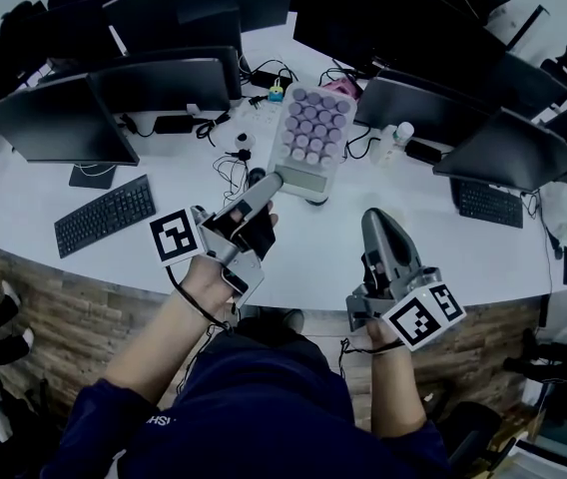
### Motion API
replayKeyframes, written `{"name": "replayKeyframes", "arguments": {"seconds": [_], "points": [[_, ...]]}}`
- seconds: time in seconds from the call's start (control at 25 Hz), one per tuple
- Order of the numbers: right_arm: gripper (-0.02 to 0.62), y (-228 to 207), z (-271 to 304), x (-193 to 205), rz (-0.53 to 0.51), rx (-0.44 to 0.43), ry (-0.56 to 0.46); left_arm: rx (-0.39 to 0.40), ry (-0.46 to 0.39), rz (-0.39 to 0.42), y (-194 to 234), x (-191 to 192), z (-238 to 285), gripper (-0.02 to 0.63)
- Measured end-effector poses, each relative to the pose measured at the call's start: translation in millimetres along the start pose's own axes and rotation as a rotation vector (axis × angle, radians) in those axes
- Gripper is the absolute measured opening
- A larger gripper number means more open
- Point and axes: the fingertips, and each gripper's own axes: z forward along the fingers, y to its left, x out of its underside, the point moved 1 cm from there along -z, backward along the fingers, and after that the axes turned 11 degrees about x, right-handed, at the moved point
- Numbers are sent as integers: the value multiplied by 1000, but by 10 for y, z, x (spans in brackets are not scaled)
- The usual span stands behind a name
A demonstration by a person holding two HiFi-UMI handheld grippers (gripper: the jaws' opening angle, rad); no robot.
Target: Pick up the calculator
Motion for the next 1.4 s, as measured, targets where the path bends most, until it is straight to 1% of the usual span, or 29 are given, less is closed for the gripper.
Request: {"name": "replayKeyframes", "arguments": {"seconds": [0.16,0.68,1.4], "points": [[3,63,59,-96,-13,2,-15,14,6,2,-56,-99,58,101],[3,84,-2,-147,-33,11,-48,31,17,21,-81,-125,71,101],[3,33,83,-100,-20,3,-25,5,3,20,-6,-122,54,101]]}}
